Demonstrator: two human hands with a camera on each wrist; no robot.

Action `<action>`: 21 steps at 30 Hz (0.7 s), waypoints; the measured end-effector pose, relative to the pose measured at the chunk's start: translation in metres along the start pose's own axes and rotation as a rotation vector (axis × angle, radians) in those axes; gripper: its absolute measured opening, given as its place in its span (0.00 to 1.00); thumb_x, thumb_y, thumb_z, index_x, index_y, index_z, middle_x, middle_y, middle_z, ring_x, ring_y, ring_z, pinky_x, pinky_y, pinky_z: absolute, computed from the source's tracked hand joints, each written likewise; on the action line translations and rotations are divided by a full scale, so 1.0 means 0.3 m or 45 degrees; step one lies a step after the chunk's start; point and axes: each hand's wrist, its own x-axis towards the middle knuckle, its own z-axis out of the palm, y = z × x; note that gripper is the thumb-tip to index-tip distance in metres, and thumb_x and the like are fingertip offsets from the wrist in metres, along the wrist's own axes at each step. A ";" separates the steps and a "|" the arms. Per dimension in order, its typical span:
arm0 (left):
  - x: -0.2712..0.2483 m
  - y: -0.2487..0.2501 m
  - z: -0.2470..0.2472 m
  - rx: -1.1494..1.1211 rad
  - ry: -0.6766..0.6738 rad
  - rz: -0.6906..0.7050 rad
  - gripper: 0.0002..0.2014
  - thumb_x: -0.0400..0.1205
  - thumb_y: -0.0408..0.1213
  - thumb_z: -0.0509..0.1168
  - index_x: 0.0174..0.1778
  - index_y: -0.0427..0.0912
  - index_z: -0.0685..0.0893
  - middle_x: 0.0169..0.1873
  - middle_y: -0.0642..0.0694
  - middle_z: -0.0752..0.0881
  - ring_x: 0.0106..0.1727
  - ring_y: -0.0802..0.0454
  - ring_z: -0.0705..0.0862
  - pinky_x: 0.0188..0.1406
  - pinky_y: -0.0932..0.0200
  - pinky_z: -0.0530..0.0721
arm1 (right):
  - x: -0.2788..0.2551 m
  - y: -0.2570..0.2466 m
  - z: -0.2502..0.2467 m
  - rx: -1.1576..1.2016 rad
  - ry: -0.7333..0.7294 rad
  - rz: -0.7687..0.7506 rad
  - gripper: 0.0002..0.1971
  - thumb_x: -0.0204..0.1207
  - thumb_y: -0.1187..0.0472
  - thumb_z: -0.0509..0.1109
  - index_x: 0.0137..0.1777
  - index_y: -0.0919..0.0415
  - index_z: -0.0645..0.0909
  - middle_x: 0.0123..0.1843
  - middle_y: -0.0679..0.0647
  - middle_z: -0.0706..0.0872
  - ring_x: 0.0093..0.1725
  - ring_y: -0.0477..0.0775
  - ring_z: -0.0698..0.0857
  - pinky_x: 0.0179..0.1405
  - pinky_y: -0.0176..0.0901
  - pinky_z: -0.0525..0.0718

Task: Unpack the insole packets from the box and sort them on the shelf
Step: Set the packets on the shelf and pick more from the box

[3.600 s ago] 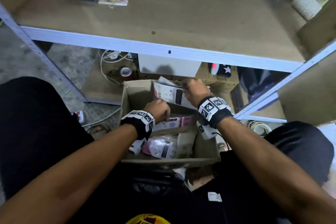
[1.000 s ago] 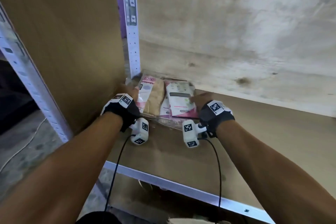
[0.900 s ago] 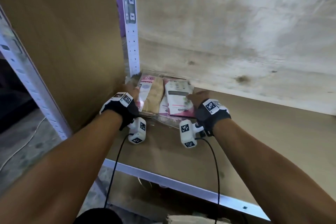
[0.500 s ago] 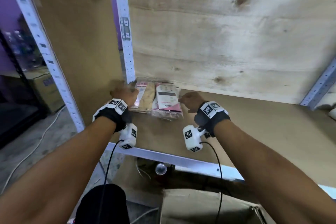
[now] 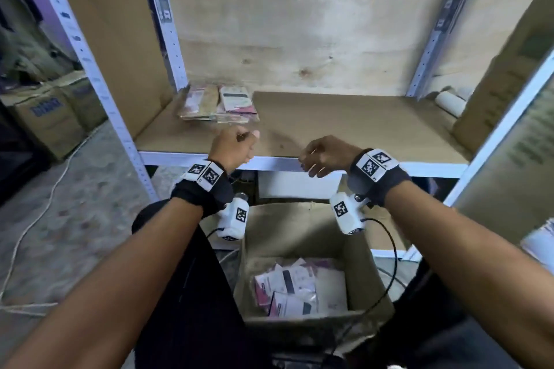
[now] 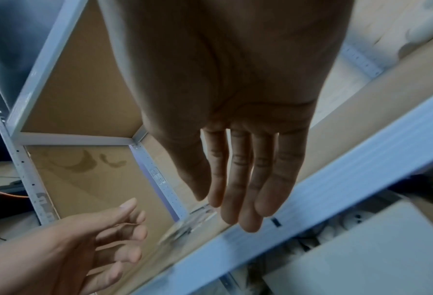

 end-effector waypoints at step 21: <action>-0.303 -0.476 0.523 0.425 -0.688 -0.773 0.19 0.89 0.40 0.56 0.60 0.29 0.86 0.58 0.31 0.88 0.61 0.35 0.86 0.60 0.48 0.83 | 0.070 0.693 0.301 -0.699 -0.315 0.440 0.10 0.78 0.64 0.69 0.51 0.65 0.91 0.46 0.60 0.93 0.38 0.53 0.87 0.41 0.41 0.88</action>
